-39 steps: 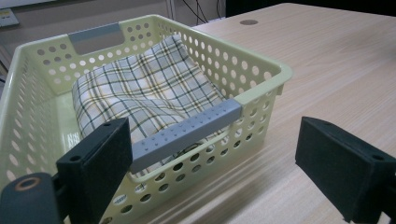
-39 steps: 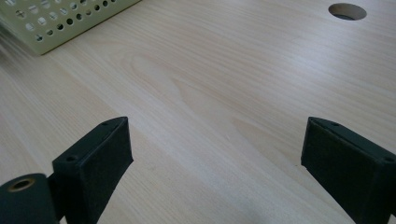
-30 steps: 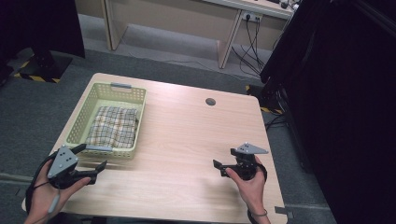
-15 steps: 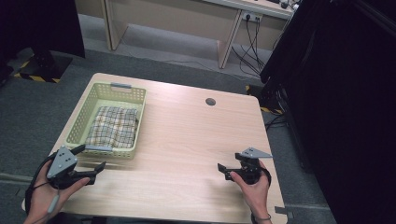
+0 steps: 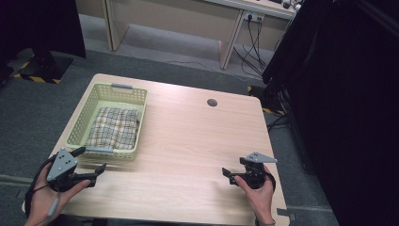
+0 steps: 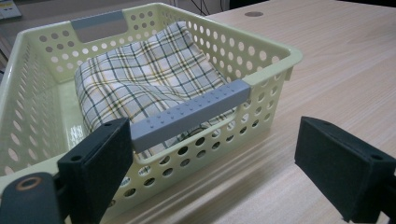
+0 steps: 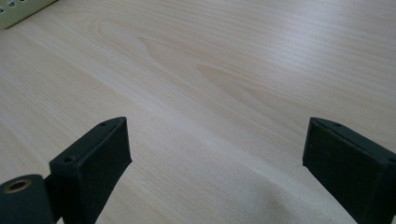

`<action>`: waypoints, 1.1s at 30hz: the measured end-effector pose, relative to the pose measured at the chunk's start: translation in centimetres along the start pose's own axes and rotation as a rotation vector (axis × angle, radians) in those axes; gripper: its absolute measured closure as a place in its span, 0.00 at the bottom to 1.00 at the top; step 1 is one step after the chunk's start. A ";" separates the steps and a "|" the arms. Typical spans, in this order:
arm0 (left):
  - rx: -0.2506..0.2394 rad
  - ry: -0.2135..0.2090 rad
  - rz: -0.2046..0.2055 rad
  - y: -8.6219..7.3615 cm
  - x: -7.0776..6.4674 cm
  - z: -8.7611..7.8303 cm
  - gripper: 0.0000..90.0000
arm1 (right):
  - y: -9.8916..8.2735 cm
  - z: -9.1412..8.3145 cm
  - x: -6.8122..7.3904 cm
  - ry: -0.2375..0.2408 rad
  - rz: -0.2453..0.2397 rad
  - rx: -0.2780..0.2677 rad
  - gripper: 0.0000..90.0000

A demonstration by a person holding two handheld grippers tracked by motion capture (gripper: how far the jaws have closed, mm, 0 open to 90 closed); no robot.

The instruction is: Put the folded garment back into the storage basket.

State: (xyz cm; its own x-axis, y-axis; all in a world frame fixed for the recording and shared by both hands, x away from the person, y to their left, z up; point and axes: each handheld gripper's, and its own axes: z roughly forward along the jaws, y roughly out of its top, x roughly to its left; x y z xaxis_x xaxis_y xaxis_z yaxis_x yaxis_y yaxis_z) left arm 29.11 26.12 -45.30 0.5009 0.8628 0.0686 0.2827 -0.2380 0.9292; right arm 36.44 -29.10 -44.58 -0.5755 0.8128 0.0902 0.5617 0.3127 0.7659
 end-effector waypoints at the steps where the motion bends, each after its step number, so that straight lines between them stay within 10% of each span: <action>1: -0.002 -0.002 0.000 0.0 0.0 0.0 0.12 | -0.1 0.0 0.0 0.000 0.002 0.002 0.09; 33: -0.015 -0.086 0.017 -1.7 -0.5 -0.4 0.12 | -1.3 -0.2 -0.6 -0.003 0.036 0.012 0.09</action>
State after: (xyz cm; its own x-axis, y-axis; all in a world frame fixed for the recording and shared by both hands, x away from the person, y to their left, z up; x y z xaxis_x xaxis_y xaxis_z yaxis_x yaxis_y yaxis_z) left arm 28.06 26.22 -46.82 0.5741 0.8170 0.0535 0.2617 -0.2451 0.9335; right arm 35.92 -30.05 -45.56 -0.5529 0.8251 0.1158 0.5895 0.2891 0.7543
